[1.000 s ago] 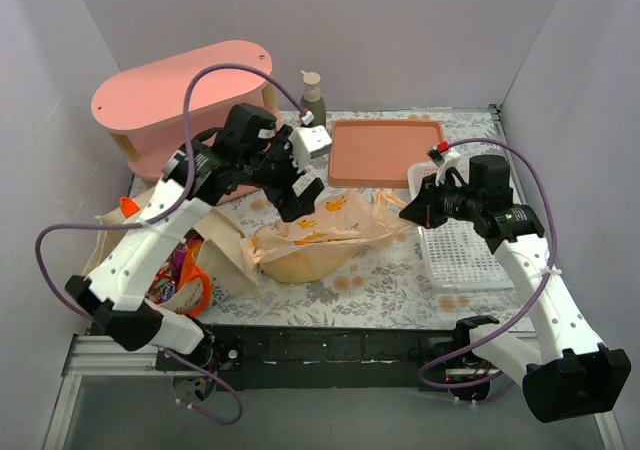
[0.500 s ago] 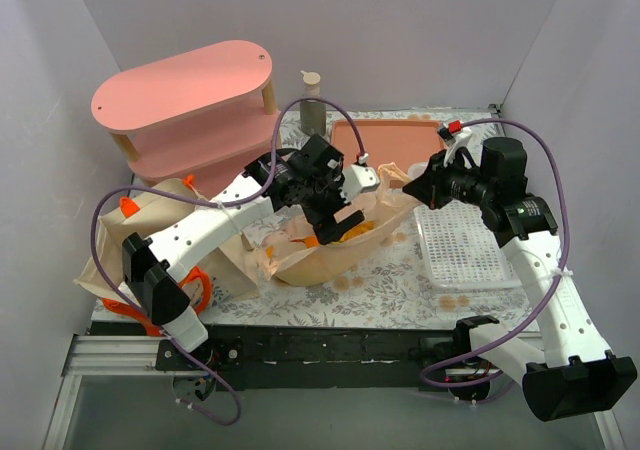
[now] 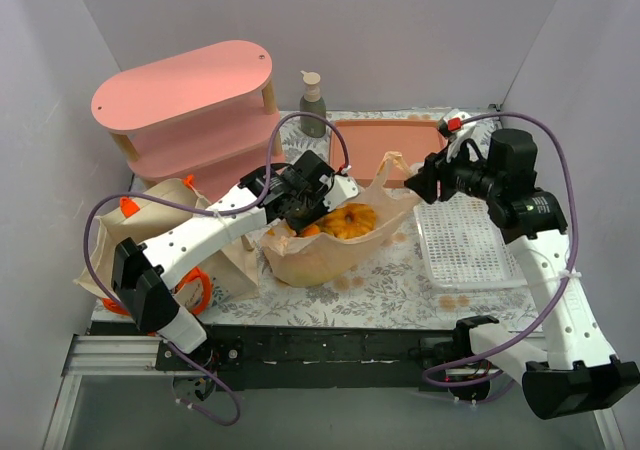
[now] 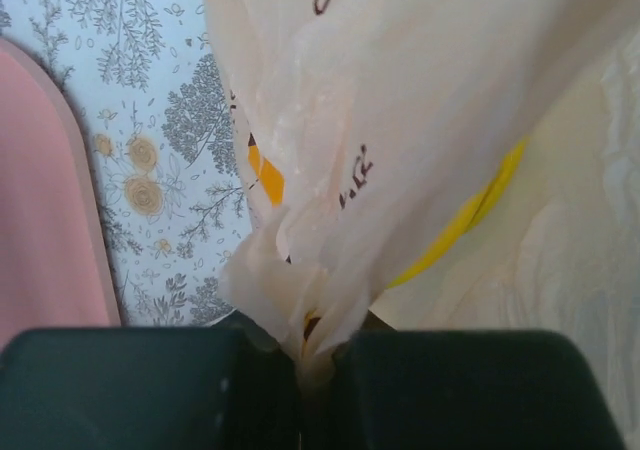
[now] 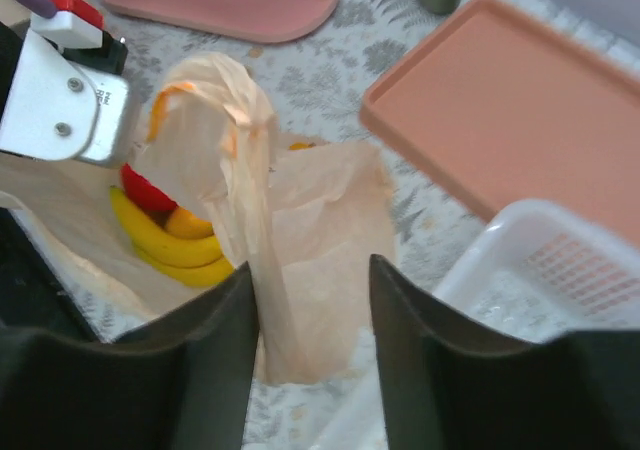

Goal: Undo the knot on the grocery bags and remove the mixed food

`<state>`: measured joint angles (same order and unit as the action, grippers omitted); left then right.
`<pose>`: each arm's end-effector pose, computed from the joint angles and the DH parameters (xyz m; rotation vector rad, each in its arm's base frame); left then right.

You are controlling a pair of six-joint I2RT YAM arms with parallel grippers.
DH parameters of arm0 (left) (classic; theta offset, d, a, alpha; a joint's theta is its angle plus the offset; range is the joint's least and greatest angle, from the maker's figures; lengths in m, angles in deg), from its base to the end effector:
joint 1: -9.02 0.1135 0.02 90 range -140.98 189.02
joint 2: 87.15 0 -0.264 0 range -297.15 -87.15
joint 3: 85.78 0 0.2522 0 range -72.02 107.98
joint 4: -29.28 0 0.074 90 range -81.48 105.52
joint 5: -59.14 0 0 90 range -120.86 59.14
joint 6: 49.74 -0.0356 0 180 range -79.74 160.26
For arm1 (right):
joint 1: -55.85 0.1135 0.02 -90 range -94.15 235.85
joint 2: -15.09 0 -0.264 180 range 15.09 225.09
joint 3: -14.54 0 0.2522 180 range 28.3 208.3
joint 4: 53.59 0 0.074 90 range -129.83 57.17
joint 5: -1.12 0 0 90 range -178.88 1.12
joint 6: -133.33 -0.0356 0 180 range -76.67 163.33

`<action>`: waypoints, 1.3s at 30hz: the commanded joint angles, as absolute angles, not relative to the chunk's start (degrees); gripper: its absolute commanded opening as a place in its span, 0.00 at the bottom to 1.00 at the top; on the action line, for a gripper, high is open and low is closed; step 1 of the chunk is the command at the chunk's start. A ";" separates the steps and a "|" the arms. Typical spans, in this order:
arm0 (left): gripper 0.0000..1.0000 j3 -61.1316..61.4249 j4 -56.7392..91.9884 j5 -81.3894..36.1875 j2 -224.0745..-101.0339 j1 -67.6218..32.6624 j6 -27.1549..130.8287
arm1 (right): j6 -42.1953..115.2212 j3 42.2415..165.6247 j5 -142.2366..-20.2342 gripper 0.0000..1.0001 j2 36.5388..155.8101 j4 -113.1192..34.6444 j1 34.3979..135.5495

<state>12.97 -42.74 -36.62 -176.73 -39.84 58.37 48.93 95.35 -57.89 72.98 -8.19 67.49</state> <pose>0.2112 -0.2364 0.3203 0.6796 2.5942 -0.2447 0.2005 0.0600 0.3954 -0.6390 1.8433 0.5986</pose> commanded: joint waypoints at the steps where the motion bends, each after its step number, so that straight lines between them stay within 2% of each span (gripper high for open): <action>1: 0.00 16.48 -41.08 -37.63 -173.28 -39.67 60.64 | 61.60 106.51 -59.35 0.64 72.75 -14.33 67.27; 3: 0.00 19.54 -41.69 -37.02 -174.42 -39.67 61.69 | 63.53 109.15 -56.81 0.64 73.01 -17.40 67.27; 5: 0.00 21.74 -42.83 -36.14 -176.17 -39.50 62.23 | 63.63 112.23 -51.71 0.56 73.71 -18.12 67.80; 8: 0.00 25.53 -43.80 -35.26 -177.76 -38.80 63.63 | 65.20 113.38 -50.55 0.42 74.42 -16.20 74.19; 10: 0.00 26.85 -43.81 -34.56 -178.47 -38.44 63.90 | 69.32 111.72 -54.13 0.32 74.60 -12.43 83.67; 16: 0.00 25.89 -43.63 -33.68 -177.85 -38.18 64.16 | 72.15 104.41 -54.86 0.18 74.33 -12.85 93.46; 24: 0.00 24.30 -43.54 -33.06 -178.46 -38.18 64.51 | 78.39 102.58 -58.20 0.11 78.02 -12.15 102.59; 28: 0.00 24.57 -43.45 -33.32 -178.29 -38.00 64.69 | 76.55 95.64 -67.41 0.04 76.18 -17.76 103.75; 32: 0.00 24.22 -43.19 -33.15 -178.11 -37.74 64.95 | 76.46 92.29 -72.17 0.03 77.84 -22.86 105.32; 35: 0.00 24.48 -43.02 -33.06 -178.29 -37.65 65.57 | 79.70 90.88 -74.28 0.02 80.57 -26.12 109.44; 39: 0.00 24.04 -42.49 -33.76 -178.29 -37.12 65.83 | 87.70 88.07 -75.00 0.01 84.52 -25.86 120.76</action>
<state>23.96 -43.77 -33.76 -178.87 -37.85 64.97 80.08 90.49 -73.28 82.31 -21.72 112.29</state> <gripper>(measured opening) 0.010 0.022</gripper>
